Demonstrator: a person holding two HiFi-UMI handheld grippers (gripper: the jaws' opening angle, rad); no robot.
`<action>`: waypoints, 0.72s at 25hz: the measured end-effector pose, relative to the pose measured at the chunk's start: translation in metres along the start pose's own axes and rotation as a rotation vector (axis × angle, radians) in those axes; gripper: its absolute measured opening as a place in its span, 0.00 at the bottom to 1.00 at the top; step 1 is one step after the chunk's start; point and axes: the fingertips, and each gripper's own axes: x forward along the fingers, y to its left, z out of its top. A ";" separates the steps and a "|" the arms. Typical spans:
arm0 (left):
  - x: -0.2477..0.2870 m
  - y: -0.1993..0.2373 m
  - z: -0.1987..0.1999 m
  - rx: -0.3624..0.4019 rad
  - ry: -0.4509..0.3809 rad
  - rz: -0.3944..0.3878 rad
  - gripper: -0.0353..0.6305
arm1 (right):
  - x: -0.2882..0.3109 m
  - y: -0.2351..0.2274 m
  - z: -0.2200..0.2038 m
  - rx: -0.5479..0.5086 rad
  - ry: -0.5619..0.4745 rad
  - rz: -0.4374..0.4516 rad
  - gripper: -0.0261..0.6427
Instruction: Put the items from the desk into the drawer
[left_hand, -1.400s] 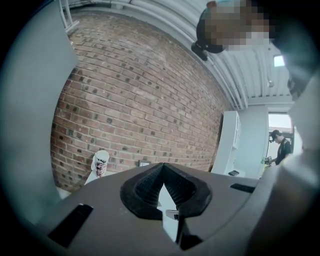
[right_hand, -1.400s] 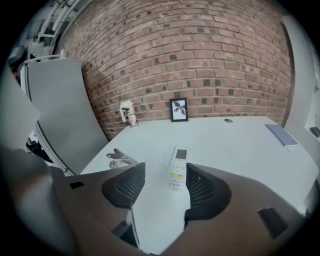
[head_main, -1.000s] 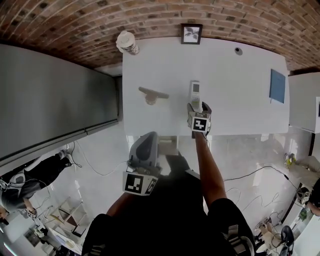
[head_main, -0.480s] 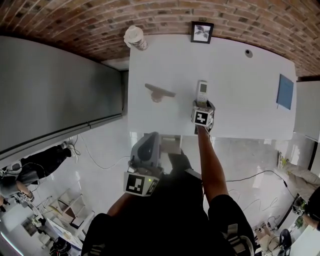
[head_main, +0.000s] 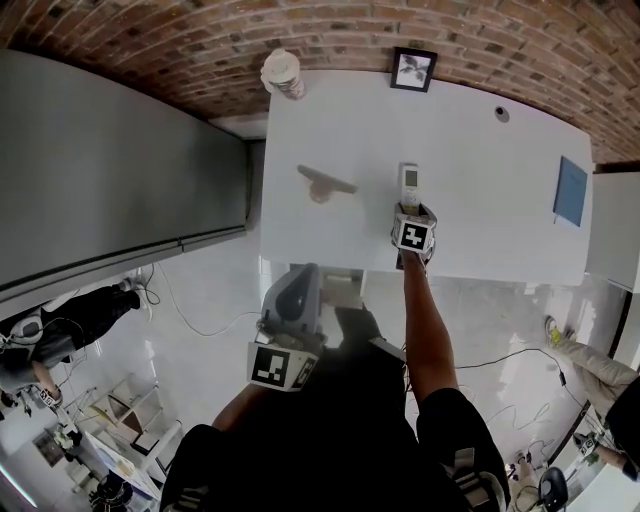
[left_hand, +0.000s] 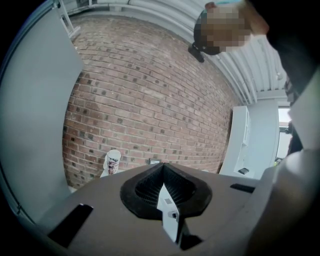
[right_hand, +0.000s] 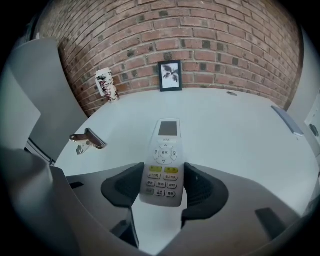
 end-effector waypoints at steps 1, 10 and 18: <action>-0.002 0.001 0.000 0.002 -0.003 0.002 0.06 | -0.002 0.001 0.000 0.007 0.002 0.003 0.40; -0.021 0.006 -0.001 0.009 -0.024 0.024 0.06 | -0.021 0.012 -0.010 0.035 -0.025 0.047 0.40; -0.042 0.007 0.002 0.002 -0.033 0.042 0.06 | -0.047 0.023 -0.017 0.022 -0.067 0.079 0.40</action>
